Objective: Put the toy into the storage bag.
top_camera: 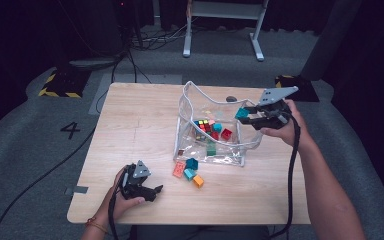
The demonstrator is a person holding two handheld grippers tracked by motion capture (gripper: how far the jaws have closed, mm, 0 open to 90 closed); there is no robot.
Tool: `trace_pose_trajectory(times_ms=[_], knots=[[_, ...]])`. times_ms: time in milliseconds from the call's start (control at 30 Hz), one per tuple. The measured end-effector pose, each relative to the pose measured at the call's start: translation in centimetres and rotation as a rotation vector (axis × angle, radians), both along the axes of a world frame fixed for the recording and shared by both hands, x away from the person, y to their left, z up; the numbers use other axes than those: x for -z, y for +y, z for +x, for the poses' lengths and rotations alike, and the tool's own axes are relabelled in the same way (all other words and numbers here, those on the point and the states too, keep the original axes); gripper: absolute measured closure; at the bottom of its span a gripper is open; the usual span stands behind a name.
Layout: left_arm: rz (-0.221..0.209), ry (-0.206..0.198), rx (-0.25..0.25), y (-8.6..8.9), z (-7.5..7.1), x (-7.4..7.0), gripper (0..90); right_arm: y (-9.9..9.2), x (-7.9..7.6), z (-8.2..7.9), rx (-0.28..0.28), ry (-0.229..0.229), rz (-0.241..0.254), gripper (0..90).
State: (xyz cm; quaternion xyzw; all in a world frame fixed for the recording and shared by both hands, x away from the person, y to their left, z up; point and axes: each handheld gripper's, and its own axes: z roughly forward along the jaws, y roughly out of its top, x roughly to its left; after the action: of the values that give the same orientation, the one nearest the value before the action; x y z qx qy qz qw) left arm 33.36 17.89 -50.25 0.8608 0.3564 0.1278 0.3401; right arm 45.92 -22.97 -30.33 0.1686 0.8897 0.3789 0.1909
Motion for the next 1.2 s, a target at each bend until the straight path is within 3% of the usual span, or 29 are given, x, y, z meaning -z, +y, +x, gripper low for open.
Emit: trace_pose_trajectory(times_ms=[200, 600, 867, 1200], knots=[[0.000, 0.000, 0.000, 0.0, 0.0, 0.0, 11.9, 2.4, 1.0, 1.2, -0.044, 0.022, -0.078, 59.3], [0.000, 0.000, 0.000, 0.0, 0.0, 0.0, 11.8, 5.8, 2.6, 3.6, -0.069, 0.056, -0.221, 59.2], [0.001, 0.000, 0.000, 0.0, 0.0, 0.0, 11.8, 6.5, 3.7, 4.8, -0.071, 0.105, -0.278, 59.2], [-0.002, 0.000, -0.002, 0.0, 0.0, 0.0, 11.8, 6.2, 4.9, 5.5, -0.052, 0.203, -0.425, 59.2]])
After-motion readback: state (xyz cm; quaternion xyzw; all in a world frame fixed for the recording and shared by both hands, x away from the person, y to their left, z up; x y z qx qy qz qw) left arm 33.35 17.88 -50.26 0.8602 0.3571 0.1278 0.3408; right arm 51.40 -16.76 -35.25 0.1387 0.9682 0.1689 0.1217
